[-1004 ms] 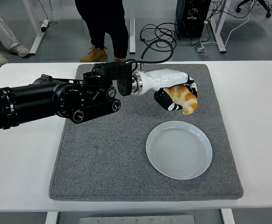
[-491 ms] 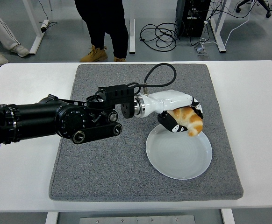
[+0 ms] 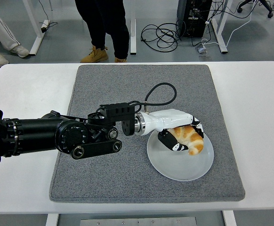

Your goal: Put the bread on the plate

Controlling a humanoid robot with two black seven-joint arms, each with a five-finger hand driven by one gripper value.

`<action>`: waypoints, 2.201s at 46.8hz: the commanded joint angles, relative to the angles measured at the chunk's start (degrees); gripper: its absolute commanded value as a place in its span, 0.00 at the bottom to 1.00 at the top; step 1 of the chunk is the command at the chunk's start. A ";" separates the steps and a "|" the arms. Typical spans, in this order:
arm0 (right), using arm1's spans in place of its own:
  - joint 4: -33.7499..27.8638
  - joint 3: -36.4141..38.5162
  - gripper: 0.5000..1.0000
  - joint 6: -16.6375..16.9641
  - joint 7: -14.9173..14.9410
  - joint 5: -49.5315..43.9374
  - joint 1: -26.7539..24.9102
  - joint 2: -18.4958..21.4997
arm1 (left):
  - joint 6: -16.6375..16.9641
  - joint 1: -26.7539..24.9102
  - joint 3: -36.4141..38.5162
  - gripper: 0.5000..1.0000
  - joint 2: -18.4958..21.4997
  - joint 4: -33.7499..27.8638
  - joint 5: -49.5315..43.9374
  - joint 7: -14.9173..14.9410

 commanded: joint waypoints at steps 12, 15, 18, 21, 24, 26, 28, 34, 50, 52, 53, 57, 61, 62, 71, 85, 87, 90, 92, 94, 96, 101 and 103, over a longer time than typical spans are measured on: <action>0.00 -0.06 1.00 -0.01 -0.09 0.00 0.03 0.00 | -0.09 2.60 -0.01 0.18 0.00 0.00 -0.16 0.36; 0.00 0.03 1.00 -0.01 0.00 0.00 0.03 0.00 | 0.00 2.86 -0.01 0.25 0.00 0.00 -0.33 0.45; 0.00 0.03 1.00 -0.01 0.00 0.00 -0.06 0.00 | -0.09 3.21 -0.09 0.33 0.00 0.00 -0.42 0.54; 0.00 -0.06 1.00 0.08 0.00 0.00 0.03 0.00 | -0.09 3.39 -0.09 0.40 0.00 0.00 -0.77 0.54; 0.00 0.03 1.00 -0.01 0.00 0.00 -0.06 0.00 | -0.09 3.48 -0.09 0.47 0.00 0.00 -0.95 0.63; 0.00 0.03 1.00 0.08 0.00 0.00 -0.06 0.00 | -0.09 3.56 -0.09 0.53 0.00 0.00 -1.04 0.71; 0.00 -0.06 1.00 0.08 0.00 0.00 0.03 0.00 | -0.09 3.91 -0.18 0.59 0.00 0.00 -1.04 0.71; 0.00 0.03 1.00 -0.01 0.00 0.00 -0.06 0.00 | -0.09 4.00 -0.18 0.67 0.00 0.00 -1.12 0.80; 0.00 0.03 1.00 -0.01 0.00 0.00 0.03 0.00 | -0.09 3.92 -0.53 0.74 0.00 -0.61 -1.13 1.07; 0.00 -0.06 1.00 -0.01 0.00 0.00 -0.06 0.00 | -0.09 3.83 -0.62 0.75 0.00 -1.40 -1.13 1.15; 0.00 0.03 1.00 -0.01 0.00 0.00 0.03 0.00 | -0.09 3.74 -0.62 0.75 0.00 -1.84 -1.13 1.15; 0.00 -0.06 1.00 -0.01 0.00 0.00 -0.06 0.00 | -0.09 3.21 -0.71 0.76 0.00 -3.42 -1.21 1.15; 0.00 0.03 1.00 -0.01 0.00 0.00 0.03 0.00 | -0.09 2.86 -0.97 0.76 0.00 -4.04 -2.53 1.15; 0.00 0.03 1.00 -0.01 0.00 0.00 -0.06 0.00 | -0.09 2.69 -1.15 0.77 0.00 -4.13 -3.05 1.15; 0.00 0.03 1.00 -0.01 0.00 0.00 -0.06 0.00 | -0.18 2.33 -1.50 0.80 1.67 -4.22 -4.91 1.07; 0.00 0.03 1.00 -0.01 0.00 0.00 0.03 0.00 | -0.18 2.51 -6.42 0.80 4.48 -4.22 -6.66 1.07; 0.00 0.03 1.00 -0.01 0.00 0.00 0.03 0.00 | -0.18 2.51 -7.03 0.81 5.01 -4.22 -8.24 1.07; 0.00 -0.06 1.00 -0.01 0.00 0.00 -0.06 0.00 | -0.18 2.51 -7.82 0.81 5.80 -4.22 -11.05 1.07; 0.00 0.03 1.00 -0.01 0.00 0.00 0.03 0.00 | -0.18 2.51 -8.44 0.81 6.24 -4.13 -13.16 1.07; 0.00 0.03 1.00 -0.01 0.00 0.00 0.03 0.00 | -0.26 2.51 -8.88 0.81 6.76 -4.13 -15.00 0.98; 0.00 0.03 1.00 0.08 -0.09 0.00 -0.06 0.00 | -0.26 2.51 -9.49 0.81 7.55 -4.13 -16.41 0.98; 0.00 0.03 1.00 -0.01 0.00 0.00 -0.06 0.00 | -0.26 3.12 -11.43 0.81 9.05 -4.04 -18.44 0.98; 0.00 0.03 1.00 0.08 0.00 0.00 -0.06 0.00 | -0.26 3.30 -12.57 0.81 9.75 -4.04 -19.14 0.98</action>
